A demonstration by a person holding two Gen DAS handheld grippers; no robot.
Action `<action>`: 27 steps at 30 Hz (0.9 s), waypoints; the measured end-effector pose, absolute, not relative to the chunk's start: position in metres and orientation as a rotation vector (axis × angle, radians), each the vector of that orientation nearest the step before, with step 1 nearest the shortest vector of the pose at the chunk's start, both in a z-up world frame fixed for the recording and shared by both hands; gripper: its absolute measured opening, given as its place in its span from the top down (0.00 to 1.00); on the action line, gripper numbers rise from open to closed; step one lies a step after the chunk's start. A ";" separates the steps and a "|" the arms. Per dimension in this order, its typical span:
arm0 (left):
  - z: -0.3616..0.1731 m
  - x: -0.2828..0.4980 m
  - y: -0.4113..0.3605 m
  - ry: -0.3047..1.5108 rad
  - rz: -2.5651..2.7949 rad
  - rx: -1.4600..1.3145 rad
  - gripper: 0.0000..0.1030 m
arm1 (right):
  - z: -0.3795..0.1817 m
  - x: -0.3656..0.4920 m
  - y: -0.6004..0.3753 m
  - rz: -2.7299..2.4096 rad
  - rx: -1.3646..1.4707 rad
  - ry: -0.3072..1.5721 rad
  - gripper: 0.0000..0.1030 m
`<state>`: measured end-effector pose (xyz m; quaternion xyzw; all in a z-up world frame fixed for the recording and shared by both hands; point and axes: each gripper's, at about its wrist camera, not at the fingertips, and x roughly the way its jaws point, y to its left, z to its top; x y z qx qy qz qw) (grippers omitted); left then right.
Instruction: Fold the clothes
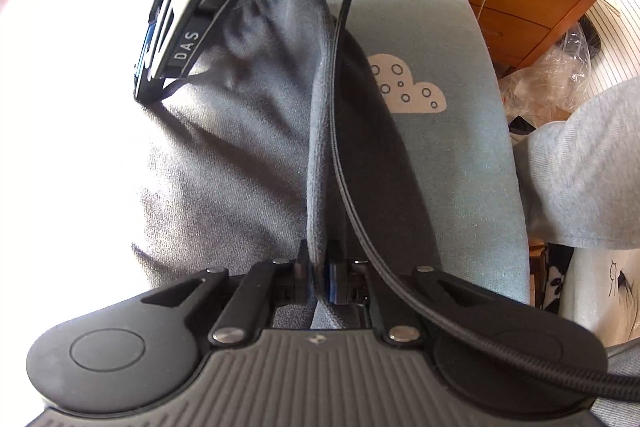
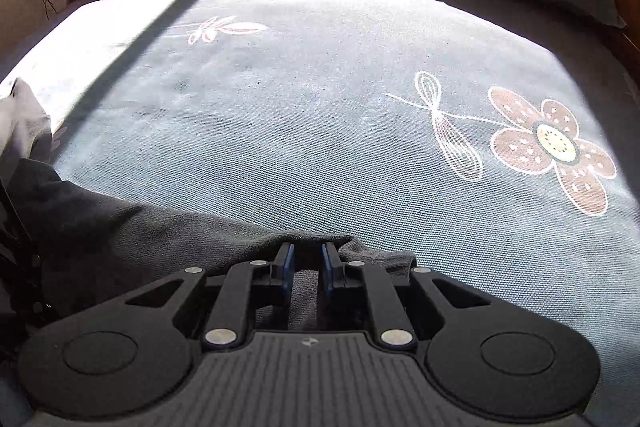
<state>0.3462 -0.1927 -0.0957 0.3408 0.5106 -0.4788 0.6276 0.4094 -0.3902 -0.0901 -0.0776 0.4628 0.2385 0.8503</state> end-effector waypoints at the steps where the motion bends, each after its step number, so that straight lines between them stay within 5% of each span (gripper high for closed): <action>1: -0.096 0.346 -0.193 1.171 -1.095 0.778 0.92 | -0.092 0.413 -0.388 0.511 -0.157 0.976 0.84; 11: -0.100 0.340 -0.184 1.184 -1.075 0.695 0.92 | -0.044 0.331 -0.418 0.527 -0.160 1.053 0.82; 27: -0.038 0.371 -0.157 1.301 -1.079 0.558 0.87 | -0.083 0.304 -0.439 0.428 -0.001 1.165 0.81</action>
